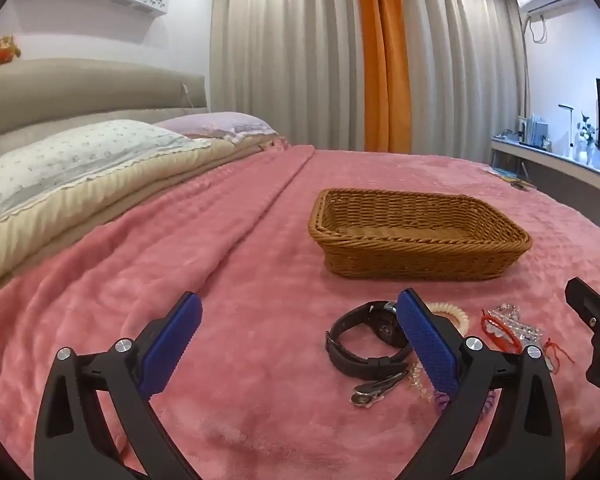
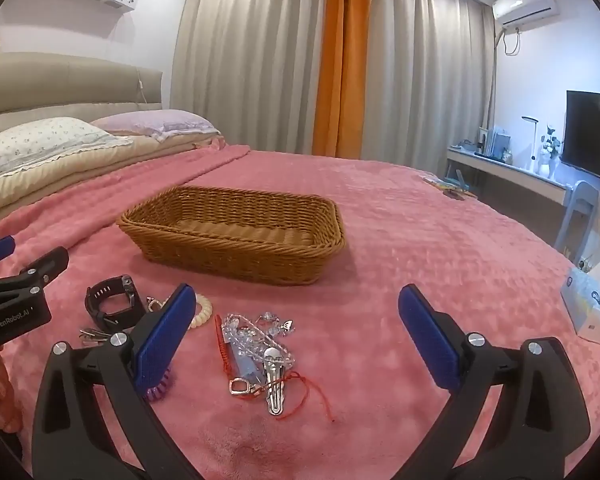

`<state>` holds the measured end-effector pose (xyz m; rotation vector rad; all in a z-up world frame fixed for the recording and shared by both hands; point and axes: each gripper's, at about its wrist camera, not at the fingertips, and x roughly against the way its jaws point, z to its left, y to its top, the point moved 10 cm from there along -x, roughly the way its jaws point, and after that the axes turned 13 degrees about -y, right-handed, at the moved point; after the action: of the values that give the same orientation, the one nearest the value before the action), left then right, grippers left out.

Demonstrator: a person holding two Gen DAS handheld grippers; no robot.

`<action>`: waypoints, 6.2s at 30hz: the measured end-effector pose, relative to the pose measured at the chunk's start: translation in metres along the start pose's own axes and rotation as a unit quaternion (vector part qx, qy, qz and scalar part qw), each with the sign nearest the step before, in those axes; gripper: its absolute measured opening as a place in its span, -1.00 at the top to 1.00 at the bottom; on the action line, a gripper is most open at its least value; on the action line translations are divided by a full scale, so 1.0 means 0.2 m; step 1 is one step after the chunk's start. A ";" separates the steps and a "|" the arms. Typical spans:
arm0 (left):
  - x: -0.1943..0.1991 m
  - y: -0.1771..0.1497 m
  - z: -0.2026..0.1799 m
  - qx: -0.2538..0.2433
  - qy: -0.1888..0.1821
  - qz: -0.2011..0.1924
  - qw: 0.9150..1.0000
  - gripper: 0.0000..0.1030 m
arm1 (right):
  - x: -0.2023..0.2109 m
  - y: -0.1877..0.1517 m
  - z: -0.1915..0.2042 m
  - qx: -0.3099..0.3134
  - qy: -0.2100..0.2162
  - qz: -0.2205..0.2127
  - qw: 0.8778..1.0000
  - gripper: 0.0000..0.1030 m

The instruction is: Organize jewelry

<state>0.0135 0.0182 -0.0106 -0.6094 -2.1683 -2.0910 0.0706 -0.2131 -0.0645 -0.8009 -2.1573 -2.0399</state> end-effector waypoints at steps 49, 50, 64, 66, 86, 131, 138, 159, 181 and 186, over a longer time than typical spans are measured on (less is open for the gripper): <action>-0.45 -0.16 0.00 0.022 0.034 0.040 0.998 -0.85 | 0.04 0.01 0.03 -0.003 0.003 -0.006 1.000 -0.87; -0.45 -0.16 -0.01 0.022 0.034 0.040 0.998 -0.85 | 0.04 0.01 0.03 -0.003 0.003 -0.006 1.000 -0.87; -0.46 -0.16 0.00 0.029 0.029 0.043 0.998 -0.85 | 0.04 0.01 0.03 -0.002 0.003 -0.007 1.000 -0.87; -0.46 -0.17 0.00 0.029 0.029 0.043 0.998 -0.85 | 0.04 0.01 0.03 -0.002 0.003 -0.008 1.000 -0.87; -0.47 -0.17 0.00 0.033 0.023 0.047 0.998 -0.85 | 0.04 0.01 0.03 -0.003 0.003 -0.008 1.000 -0.87; -0.83 -0.41 -0.03 0.152 -0.177 0.270 0.934 0.13 | -0.19 -0.24 0.32 0.146 0.150 0.191 0.959 0.74; -0.84 -0.42 -0.04 0.154 -0.178 0.267 0.934 0.13 | -0.20 -0.17 0.16 0.083 0.131 0.184 0.971 0.88; -0.90 -0.42 -0.01 0.117 -0.117 0.260 0.951 0.70 | -0.34 -0.25 -0.31 -0.052 0.080 0.224 0.970 -0.08; -0.75 -0.20 -0.04 0.113 -0.139 0.189 0.966 0.72 | -0.19 0.03 0.01 0.056 0.110 0.176 0.977 0.88; -0.71 0.00 -0.08 0.103 -0.145 0.161 0.971 0.72 | -0.16 0.27 0.03 0.044 0.116 0.141 0.982 0.88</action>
<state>0.1400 -0.0295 -0.0551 -1.2130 -2.2023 -1.6743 0.1218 -0.2187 -0.0272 -0.7639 -1.8758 -1.7871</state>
